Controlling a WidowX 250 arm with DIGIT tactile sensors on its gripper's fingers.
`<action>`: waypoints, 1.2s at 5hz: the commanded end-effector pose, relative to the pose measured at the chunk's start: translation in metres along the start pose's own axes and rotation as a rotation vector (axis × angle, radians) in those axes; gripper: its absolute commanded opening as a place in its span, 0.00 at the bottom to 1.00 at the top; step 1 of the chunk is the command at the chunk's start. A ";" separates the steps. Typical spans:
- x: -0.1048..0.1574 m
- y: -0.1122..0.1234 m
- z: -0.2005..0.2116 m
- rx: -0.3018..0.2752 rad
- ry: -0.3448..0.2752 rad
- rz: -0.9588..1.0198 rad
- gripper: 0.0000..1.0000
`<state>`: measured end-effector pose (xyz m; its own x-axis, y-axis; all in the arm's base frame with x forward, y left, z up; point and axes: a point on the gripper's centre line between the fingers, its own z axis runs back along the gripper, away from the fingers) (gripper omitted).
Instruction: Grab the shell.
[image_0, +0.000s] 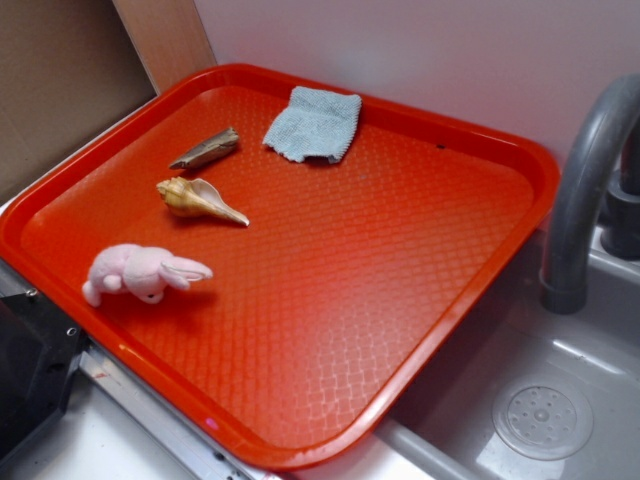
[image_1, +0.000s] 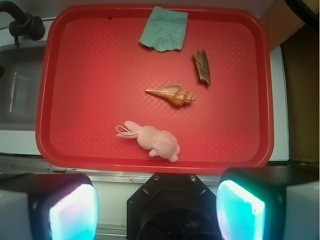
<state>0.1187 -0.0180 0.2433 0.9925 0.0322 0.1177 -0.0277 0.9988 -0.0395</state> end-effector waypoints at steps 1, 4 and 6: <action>0.000 0.000 0.000 0.000 0.000 0.000 1.00; 0.082 0.062 -0.059 0.097 -0.134 -0.773 1.00; 0.113 0.041 -0.110 0.116 -0.103 -1.275 1.00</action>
<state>0.2360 0.0314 0.1364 0.3184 -0.9445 0.0805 0.9236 0.3282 0.1982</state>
